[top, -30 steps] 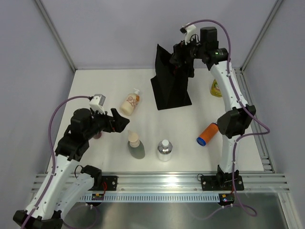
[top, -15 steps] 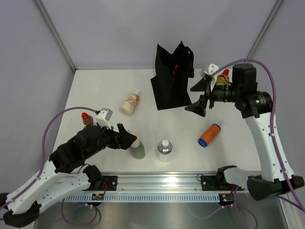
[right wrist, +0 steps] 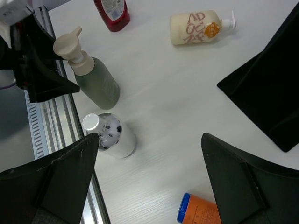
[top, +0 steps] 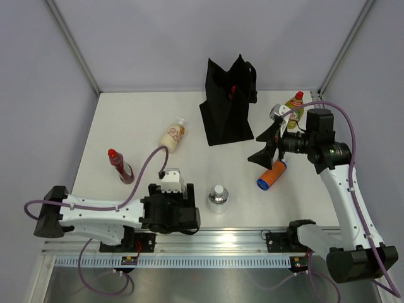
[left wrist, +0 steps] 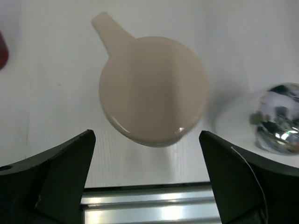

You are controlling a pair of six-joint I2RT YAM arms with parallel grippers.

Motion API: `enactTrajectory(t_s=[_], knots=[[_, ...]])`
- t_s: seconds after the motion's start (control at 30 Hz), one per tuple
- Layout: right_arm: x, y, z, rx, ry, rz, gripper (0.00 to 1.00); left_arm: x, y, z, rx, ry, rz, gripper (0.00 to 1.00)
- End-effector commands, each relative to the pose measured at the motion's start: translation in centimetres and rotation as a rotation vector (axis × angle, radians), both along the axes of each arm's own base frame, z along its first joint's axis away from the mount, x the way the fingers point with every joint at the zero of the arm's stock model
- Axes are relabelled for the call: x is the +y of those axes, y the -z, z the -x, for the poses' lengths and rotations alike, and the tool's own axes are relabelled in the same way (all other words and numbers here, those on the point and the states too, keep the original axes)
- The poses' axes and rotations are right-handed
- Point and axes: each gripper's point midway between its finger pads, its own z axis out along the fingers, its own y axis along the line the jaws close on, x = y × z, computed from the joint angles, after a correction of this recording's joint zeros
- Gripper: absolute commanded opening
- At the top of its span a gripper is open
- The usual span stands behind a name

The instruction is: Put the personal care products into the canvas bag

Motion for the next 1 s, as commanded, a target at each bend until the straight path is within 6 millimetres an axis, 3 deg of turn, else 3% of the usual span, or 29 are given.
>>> enactTrajectory(t_s=[0.0, 0.33, 0.57, 0.7, 0.97], knots=[[0.2, -1.5, 0.1, -0.063, -0.024, -0.058, 1.00, 1.2, -1.2, -2.8, -0.230, -0.183, 0.142, 0.99], [0.1, -1.0, -0.2, -0.053, -0.024, -0.078, 1.00, -2.6, 0.3, -4.6, -0.406, -0.210, 0.134, 0.99], [0.1, -0.4, -0.2, -0.031, -0.032, -0.088, 1.00, -2.0, 3.4, -6.3, -0.362, -0.262, 0.051, 0.99], [0.0, -0.4, -0.2, -0.035, -0.031, -0.089, 0.99, -4.3, 4.8, -7.2, -0.306, -0.239, 0.125, 0.99], [0.1, 0.0, -0.1, -0.022, -0.040, -0.093, 0.99, -4.5, 8.1, -6.2, -0.163, -0.202, 0.098, 0.99]])
